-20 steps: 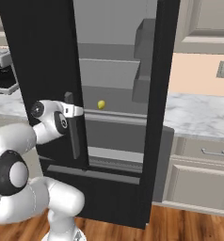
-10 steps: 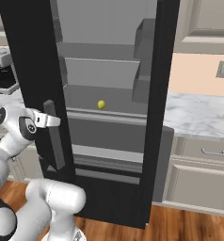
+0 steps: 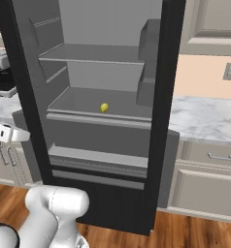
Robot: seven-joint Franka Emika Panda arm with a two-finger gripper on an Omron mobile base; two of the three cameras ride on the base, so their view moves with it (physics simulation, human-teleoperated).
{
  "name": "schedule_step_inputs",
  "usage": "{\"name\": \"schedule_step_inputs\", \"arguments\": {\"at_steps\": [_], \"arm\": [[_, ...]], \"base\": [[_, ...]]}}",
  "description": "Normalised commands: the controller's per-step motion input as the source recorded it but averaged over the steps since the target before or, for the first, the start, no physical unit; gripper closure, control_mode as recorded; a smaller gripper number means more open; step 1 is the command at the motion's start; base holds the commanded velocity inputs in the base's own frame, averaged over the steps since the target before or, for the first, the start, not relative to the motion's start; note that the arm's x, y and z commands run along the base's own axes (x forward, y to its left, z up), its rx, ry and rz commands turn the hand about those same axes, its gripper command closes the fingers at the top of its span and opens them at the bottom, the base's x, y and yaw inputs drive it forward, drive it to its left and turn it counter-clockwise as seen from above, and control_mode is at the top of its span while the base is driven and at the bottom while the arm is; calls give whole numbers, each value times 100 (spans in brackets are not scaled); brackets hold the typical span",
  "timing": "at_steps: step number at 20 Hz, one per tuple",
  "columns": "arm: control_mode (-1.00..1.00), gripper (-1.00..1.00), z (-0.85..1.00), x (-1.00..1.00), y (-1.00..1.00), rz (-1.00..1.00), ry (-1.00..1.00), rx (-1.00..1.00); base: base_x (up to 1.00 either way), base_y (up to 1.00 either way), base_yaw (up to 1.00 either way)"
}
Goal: Retrieve a lemon from the fridge and place it on the cutting board with the fish.
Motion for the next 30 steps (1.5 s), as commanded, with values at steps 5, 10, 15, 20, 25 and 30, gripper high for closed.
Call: {"name": "schedule_step_inputs", "arguments": {"at_steps": [5,10,15,20,25,30], "arm": [[-100,-100,0,0,28,-15,0,-3],[-100,-100,0,0,23,-12,0,-2],[-100,-100,0,-1,26,-12,0,-1],[-100,-100,0,-53,37,-10,0,0],[-100,-100,4,-74,22,-6,0,0],[-100,-100,19,-76,-11,1,0,9]], "base": [[0,0,0],[0,0,0],[0,0,0],[0,0,0],[0,0,0],[0,0,0]]}}
